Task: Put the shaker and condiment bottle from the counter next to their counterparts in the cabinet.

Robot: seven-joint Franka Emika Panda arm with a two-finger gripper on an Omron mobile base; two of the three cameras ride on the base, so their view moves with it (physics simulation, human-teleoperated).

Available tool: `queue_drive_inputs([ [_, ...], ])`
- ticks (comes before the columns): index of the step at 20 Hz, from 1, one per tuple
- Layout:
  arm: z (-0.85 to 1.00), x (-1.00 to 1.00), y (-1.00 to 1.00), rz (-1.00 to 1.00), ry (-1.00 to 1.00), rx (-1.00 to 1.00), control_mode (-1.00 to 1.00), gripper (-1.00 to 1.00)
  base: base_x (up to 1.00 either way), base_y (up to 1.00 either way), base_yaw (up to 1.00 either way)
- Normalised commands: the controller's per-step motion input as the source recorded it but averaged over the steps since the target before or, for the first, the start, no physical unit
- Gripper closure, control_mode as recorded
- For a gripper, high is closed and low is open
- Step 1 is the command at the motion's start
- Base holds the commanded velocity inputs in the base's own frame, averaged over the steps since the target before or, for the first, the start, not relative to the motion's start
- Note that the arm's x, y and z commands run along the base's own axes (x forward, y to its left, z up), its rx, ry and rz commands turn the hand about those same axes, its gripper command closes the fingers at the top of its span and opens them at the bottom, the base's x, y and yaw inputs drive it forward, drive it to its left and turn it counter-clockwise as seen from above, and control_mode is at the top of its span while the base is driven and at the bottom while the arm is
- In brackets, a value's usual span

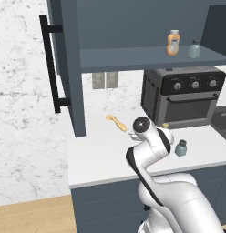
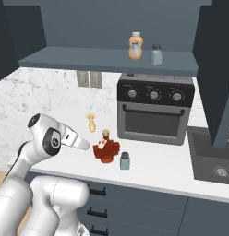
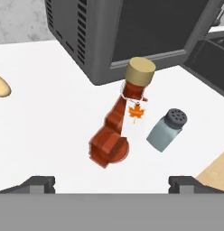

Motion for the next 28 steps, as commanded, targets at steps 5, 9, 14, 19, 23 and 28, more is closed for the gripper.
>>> queue_drive_inputs([
  [5, 0.00, 0.00, -0.01, -0.05, 0.00, 0.00, -1.00, -1.00, 0.00, 0.00, 0.00],
  [9, -0.11, 0.00, -0.07, -0.03, 0.00, 0.00, -1.00, -1.00, 0.00, 0.00, 0.00],
  [14, -0.08, 0.00, -0.10, -0.03, 0.00, 0.00, -1.00, -1.00, 0.00, 0.00, 0.00],
  [19, -0.05, 0.00, -0.16, -0.03, 0.00, 0.00, -1.00, -1.00, 0.00, 0.00, 0.00],
  [23, -0.02, 0.00, -0.18, -0.04, -0.02, 0.00, -1.00, -1.00, 0.00, 0.00, 0.00],
  [28, -0.08, 0.00, 0.00, -0.05, -0.01, 0.00, -1.00, -1.00, 0.00, 0.00, 0.00],
])
